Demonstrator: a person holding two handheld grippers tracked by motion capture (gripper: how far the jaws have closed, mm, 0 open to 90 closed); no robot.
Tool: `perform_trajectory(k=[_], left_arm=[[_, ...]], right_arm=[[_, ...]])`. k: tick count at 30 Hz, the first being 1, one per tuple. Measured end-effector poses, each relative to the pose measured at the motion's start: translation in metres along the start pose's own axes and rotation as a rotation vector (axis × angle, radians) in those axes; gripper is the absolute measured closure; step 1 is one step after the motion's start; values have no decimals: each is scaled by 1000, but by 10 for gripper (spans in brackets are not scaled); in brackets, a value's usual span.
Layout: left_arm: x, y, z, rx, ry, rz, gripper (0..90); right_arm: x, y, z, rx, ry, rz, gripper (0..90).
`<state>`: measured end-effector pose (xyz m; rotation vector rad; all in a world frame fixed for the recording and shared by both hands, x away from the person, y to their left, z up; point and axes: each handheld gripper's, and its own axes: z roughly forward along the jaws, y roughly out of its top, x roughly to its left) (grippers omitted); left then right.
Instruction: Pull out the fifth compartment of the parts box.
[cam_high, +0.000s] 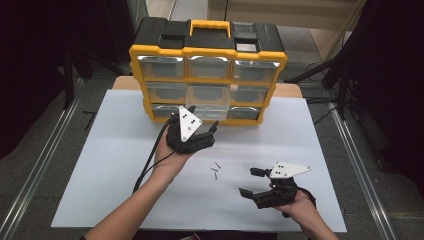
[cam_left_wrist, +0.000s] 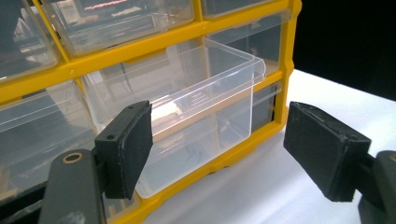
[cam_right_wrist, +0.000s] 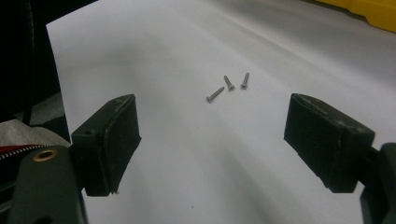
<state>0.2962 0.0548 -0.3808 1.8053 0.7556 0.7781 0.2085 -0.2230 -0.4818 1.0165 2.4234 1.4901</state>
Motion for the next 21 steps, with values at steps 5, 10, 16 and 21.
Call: perform_trajectory(k=[5,10,16,21], left_arm=[[5,-4,-3,0,-62,-15,240],[16,-10,-6,6,-116,-47,240],[27,-18,-11,13,-157,-73,240],[34,-24,-16,24,-213,-62,240]], right_arm=[[0,0,0,3,2,2,192],[0,0,0,-4,2,-2,196],[0,0,0,-9,3,-6,196],[-1,0,-1,-16,5,-6,202]])
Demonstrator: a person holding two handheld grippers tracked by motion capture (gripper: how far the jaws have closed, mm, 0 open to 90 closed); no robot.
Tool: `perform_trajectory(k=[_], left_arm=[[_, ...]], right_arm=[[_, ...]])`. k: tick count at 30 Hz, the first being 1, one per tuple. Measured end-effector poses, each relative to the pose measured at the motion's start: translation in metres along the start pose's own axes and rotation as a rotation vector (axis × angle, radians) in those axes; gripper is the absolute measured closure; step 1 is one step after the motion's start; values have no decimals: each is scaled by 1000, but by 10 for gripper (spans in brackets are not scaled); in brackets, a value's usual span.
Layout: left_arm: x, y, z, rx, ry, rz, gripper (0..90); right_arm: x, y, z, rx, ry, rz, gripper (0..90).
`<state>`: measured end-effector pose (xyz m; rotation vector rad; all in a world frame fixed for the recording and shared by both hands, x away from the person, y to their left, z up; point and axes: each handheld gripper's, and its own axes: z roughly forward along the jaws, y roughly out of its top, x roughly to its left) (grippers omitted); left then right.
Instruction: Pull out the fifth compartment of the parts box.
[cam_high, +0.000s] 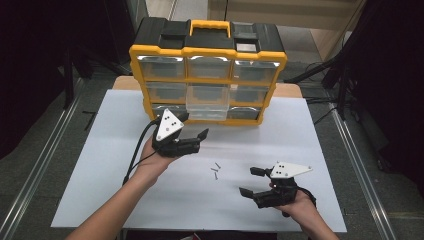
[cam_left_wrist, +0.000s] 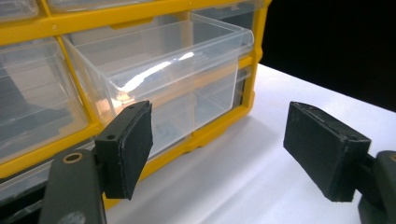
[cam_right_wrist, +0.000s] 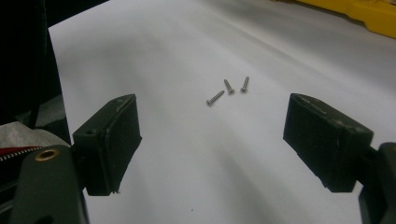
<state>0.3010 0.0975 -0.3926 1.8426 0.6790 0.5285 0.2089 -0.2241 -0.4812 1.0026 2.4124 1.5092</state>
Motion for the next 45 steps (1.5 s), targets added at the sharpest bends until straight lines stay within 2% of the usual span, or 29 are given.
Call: perform_trajectory(k=[3,6,10,14,18,34,40,45], left_arm=[[5,-4,-4,15,-31,-5,240],[7,-6,-6,16,-45,-2,240],[12,-14,-11,32,-72,23,240],[16,-20,-16,41,-81,48,240],[21,-26,-21,30,-108,26,240],[29,-46,-31,35,-142,6,240],[31,-53,-35,42,-145,8,240],[36,-64,-41,65,-135,-9,240]], right_arm=[[0,0,0,-2,2,1,203],[0,0,0,-1,3,0,203],[0,0,0,-3,5,2,202],[-1,0,0,0,5,9,202],[-1,0,0,-3,5,7,202],[-3,0,0,-17,1,10,201],[-4,0,1,-23,2,15,200],[-3,1,0,-38,4,17,199]])
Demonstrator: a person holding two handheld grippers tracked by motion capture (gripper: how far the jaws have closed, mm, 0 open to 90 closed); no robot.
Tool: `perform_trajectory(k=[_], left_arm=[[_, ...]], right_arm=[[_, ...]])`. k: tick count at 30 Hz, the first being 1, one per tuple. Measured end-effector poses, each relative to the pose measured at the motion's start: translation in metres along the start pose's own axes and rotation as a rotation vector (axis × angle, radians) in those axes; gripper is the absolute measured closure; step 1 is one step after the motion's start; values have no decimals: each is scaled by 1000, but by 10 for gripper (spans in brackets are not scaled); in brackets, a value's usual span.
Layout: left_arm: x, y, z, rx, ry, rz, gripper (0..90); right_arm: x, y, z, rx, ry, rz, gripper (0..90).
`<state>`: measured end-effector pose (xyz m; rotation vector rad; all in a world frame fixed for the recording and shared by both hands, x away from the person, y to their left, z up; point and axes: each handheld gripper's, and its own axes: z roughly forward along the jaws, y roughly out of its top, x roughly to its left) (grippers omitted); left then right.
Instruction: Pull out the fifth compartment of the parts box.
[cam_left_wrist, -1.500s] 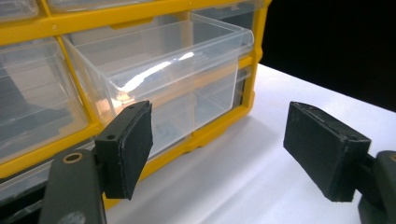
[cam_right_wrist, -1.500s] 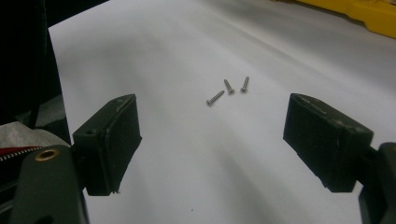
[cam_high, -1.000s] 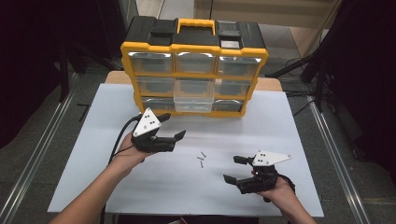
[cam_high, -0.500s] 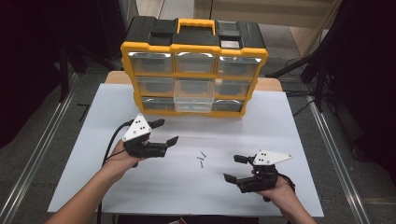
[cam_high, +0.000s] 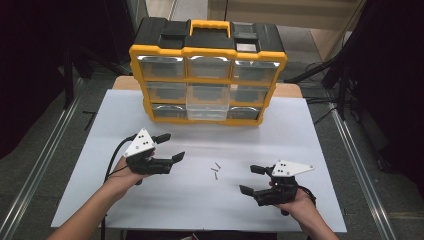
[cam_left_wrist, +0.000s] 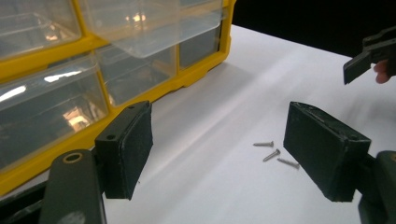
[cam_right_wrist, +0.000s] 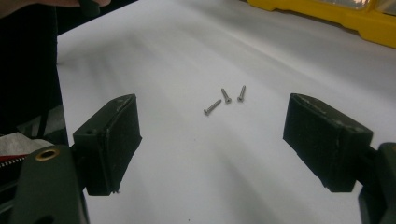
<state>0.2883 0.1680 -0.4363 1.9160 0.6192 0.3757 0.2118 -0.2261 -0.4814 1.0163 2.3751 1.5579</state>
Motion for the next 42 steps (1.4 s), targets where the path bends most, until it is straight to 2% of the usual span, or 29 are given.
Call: perform_trajectory(k=[11,14,18,21,24,27,30,34,35,36,37,38,39,42], left_arm=[[1,-15,-8,25,-1,5,240],[2,-20,-11,22,-2,-16,241],[4,-24,-15,29,-6,7,241],[4,-29,-18,34,-16,6,240],[5,-33,-23,42,-20,14,240],[7,-35,-28,47,-15,5,240],[9,-38,-34,40,-20,-12,240],[10,-43,-40,56,-12,-3,240],[11,-44,-42,72,-10,4,240],[11,-45,-43,64,-11,2,241],[11,-46,-44,64,-9,4,240],[12,-46,-45,65,-8,6,240],[12,-46,-47,67,-8,5,240],[12,-48,-49,64,-10,2,240]], right_arm=[[0,1,0,-10,2,10,194],[0,1,0,-14,6,7,195],[1,1,-1,-38,16,13,189],[0,2,0,-40,20,18,187],[0,2,1,-21,24,28,190],[-1,2,3,4,18,1,193],[-2,3,2,-2,17,0,193],[-3,5,2,5,16,1,173],[-3,5,3,10,20,-5,154],[-3,5,4,17,16,-10,151],[-3,5,7,42,-14,-6,150],[-3,5,7,42,-14,-6,150],[-5,6,8,47,-10,14,150],[-7,7,8,30,7,8,152]])
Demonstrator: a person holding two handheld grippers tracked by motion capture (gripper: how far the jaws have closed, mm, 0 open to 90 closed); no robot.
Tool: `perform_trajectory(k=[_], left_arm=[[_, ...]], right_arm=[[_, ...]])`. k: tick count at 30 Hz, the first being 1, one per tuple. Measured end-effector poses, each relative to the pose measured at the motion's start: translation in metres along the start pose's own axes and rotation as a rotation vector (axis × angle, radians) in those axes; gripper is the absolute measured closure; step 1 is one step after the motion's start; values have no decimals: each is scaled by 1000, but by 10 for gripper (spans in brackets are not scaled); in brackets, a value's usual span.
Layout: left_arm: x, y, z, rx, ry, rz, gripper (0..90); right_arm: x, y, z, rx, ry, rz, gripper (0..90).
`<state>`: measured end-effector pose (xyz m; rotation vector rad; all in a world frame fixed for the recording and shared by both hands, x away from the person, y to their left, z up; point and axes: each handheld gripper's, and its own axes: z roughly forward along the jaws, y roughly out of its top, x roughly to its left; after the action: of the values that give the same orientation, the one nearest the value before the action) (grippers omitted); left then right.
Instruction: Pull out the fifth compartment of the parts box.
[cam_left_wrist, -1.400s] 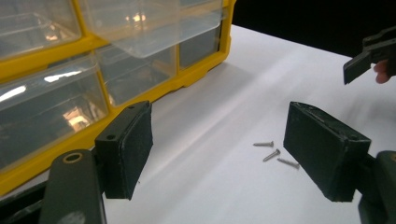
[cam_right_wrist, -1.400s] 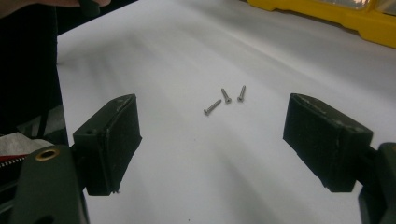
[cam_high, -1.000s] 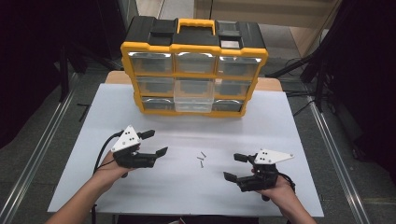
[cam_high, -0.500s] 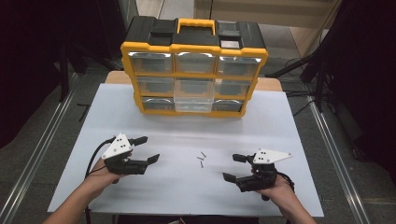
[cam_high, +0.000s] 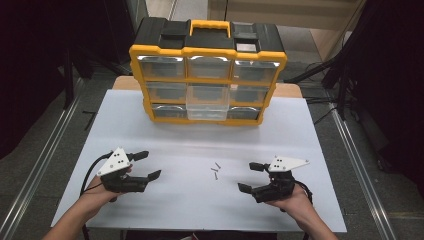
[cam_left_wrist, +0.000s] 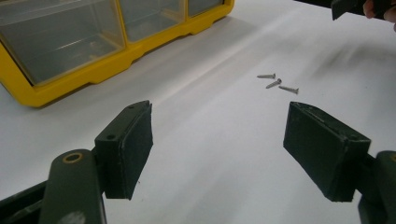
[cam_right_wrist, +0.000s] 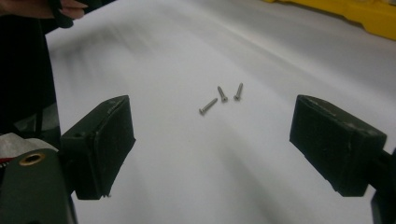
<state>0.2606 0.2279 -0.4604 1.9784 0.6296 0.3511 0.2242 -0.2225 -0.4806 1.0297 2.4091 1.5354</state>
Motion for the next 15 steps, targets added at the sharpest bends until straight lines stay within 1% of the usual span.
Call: perform_trajectory(k=[2,4,5,7,9,12,14,15], left_arm=[[0,-2,-1,11,-3,2,240],[0,-3,-1,28,1,17,240],[-1,-4,-1,28,0,18,241],[-1,-4,-1,30,-6,18,240],[-1,-4,-1,32,-8,20,240],[-1,-4,-2,34,-3,24,240],[-1,-4,-2,18,-1,16,241],[0,-4,-2,18,-2,14,240]], right_arm=[[-1,1,0,-10,-1,2,152],[-1,2,0,-15,-2,5,152],[-1,2,0,-21,-13,5,152],[-1,4,-1,-29,-18,0,164],[-3,6,0,-41,-17,16,188],[-5,7,2,-31,-13,24,190],[-5,8,3,-27,-15,24,194],[-5,9,5,-28,-18,27,197]])
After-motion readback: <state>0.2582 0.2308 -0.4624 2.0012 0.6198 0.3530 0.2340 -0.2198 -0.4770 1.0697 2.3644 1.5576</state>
